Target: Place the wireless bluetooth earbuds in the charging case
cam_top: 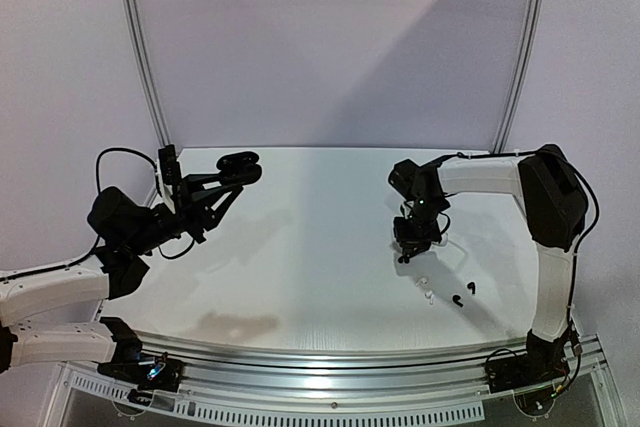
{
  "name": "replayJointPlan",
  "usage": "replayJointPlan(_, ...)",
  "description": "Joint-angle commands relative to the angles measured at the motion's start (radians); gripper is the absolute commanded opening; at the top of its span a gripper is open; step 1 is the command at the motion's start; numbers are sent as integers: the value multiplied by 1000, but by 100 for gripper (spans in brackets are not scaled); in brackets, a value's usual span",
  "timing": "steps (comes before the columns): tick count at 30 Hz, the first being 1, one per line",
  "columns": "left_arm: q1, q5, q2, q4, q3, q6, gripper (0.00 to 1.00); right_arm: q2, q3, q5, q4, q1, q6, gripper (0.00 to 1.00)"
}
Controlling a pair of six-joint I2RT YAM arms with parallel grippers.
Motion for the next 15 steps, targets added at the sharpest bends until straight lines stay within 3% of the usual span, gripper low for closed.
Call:
replayJointPlan(1, 14, -5, -7, -3, -10, 6, 0, -8, -40, -19, -19, 5, 10, 14)
replayJointPlan(15, 16, -7, -8, -2, -15, 6, 0, -36, -68, -16, -57, 35, 30, 13)
